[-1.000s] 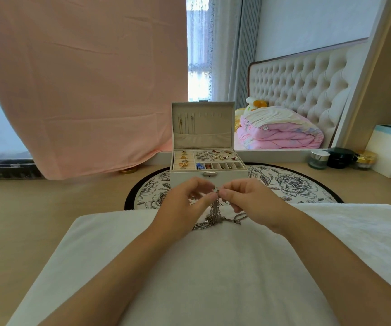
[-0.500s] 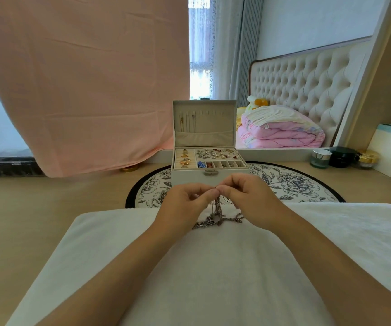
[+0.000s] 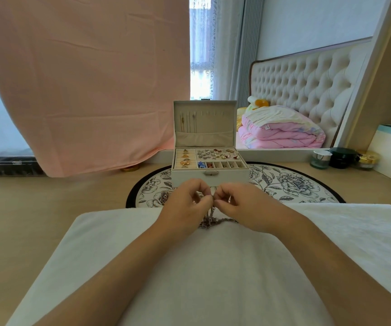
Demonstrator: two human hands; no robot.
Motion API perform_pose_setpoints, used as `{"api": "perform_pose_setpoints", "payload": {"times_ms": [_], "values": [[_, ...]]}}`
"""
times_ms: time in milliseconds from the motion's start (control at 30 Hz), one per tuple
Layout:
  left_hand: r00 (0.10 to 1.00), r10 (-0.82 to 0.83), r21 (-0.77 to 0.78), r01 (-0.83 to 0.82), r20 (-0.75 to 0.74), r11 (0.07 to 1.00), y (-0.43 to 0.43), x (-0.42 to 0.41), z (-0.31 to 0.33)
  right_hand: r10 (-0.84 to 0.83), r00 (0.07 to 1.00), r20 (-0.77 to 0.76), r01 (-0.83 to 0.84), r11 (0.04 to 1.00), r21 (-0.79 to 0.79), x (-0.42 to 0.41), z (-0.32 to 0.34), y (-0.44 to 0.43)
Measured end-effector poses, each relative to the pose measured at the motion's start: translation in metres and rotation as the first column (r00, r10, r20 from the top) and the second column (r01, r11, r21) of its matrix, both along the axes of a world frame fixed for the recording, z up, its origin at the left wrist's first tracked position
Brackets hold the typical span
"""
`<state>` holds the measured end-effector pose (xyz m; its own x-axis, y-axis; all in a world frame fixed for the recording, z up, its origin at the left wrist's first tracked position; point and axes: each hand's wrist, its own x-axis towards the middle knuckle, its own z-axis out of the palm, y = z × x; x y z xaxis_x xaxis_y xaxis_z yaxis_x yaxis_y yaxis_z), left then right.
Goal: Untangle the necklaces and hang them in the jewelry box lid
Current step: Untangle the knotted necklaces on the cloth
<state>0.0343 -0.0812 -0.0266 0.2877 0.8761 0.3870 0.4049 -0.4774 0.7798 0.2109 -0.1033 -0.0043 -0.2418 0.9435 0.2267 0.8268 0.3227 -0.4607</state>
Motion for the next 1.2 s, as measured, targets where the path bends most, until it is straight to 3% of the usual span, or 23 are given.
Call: {"api": "perform_pose_setpoints", "payload": {"times_ms": [67, 133, 267, 367, 500, 700, 767, 900, 1033, 1200], "values": [[0.994, 0.02, 0.057, -0.014, -0.111, 0.998, 0.002, -0.001, -0.003, -0.034, 0.999, 0.006, 0.034, 0.997, 0.072, 0.0, 0.003, 0.0], [0.989, 0.021, 0.061, -0.012, -0.144, 0.998, 0.005, -0.002, -0.002, -0.047, 0.983, -0.175, 0.064, 0.993, 0.095, 0.0, 0.003, 0.001], [0.994, -0.112, -0.104, 0.113, 0.018, 0.988, 0.008, -0.001, 0.001, -0.038, 0.892, -0.451, 0.033, 0.999, -0.018, -0.002, -0.002, 0.001], [0.953, -0.175, -0.237, 0.234, 0.247, 0.943, 0.005, -0.005, 0.003, -0.045, 0.788, -0.613, -0.021, 0.995, -0.1, -0.001, -0.002, 0.002], [0.927, -0.15, -0.341, 0.273, 0.345, 0.9, 0.004, -0.009, 0.006, -0.026, 0.745, -0.667, -0.037, 0.996, -0.08, 0.003, 0.002, 0.002], [0.924, -0.059, -0.351, 0.202, 0.378, 0.914, 0.008, -0.007, 0.006, 0.015, 0.72, -0.693, -0.148, 0.98, -0.132, 0.008, 0.002, 0.0], [0.953, -0.054, -0.288, 0.144, 0.298, 0.947, 0.011, -0.009, 0.003, 0.023, 0.684, -0.729, -0.206, 0.965, -0.162, 0.008, 0.003, 0.0], [0.988, 0.003, -0.024, -0.007, -0.152, 1.0, 0.02, -0.02, -0.005, 0.001, 0.568, -0.823, -0.226, 0.962, -0.155, 0.006, 0.006, 0.0], [0.912, -0.012, -0.067, -0.017, -0.41, 0.998, 0.019, -0.024, -0.004, 0.016, 0.38, -0.925, -0.211, 0.975, -0.07, 0.012, 0.01, 0.002], [0.859, 0.187, 0.002, -0.211, -0.476, 0.977, 0.02, -0.025, 0.004, -0.029, 0.241, -0.97, 0.014, 1.0, -0.027, 0.017, 0.013, 0.006]]}}
